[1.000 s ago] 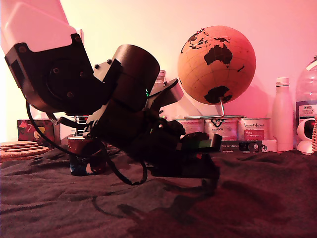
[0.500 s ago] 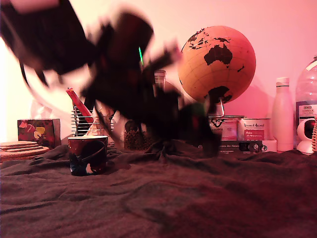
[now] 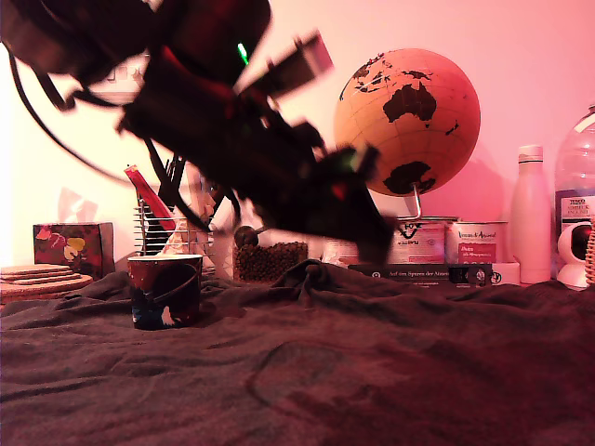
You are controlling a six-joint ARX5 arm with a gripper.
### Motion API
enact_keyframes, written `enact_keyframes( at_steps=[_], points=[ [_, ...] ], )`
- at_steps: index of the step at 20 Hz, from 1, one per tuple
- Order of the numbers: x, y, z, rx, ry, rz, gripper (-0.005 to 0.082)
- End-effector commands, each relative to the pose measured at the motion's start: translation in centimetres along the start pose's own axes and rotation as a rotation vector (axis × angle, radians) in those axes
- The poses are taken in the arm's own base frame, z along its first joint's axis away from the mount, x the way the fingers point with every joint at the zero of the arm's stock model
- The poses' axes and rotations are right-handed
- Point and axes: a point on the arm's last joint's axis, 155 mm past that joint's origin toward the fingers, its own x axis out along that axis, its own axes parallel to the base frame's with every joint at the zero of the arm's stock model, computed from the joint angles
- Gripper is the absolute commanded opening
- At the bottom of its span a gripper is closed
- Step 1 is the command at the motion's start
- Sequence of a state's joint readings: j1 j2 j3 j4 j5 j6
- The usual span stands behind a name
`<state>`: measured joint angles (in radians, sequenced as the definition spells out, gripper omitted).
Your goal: Pick up the coffee capsules on the table and drop them inside the coffee cup
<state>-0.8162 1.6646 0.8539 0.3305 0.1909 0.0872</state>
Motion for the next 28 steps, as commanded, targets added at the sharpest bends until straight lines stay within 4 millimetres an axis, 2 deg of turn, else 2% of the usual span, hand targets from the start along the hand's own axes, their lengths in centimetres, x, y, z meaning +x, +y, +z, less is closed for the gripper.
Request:
enact_keyframes(
  at_steps=[1,10,15,20,25,28],
  points=[
    [-0.6,0.5,-0.8,0.014,0.018,0.009,0.0263],
    [-4.0,5.1,-2.6,-0.024,0.028,0.115,0.0263],
    [-7.1,8.3,-3.5,-0.064,0.009,0.205,0.0263],
    [-10.5,12.3,-4.5,-0.116,-0.009,0.321,0.0263],
    [-14.2,16.6,-6.4,-0.189,-0.015,0.452,0.0263],
    [-15.7,18.5,-6.7,-0.226,-0.029,0.506,0.0263]
  ],
)
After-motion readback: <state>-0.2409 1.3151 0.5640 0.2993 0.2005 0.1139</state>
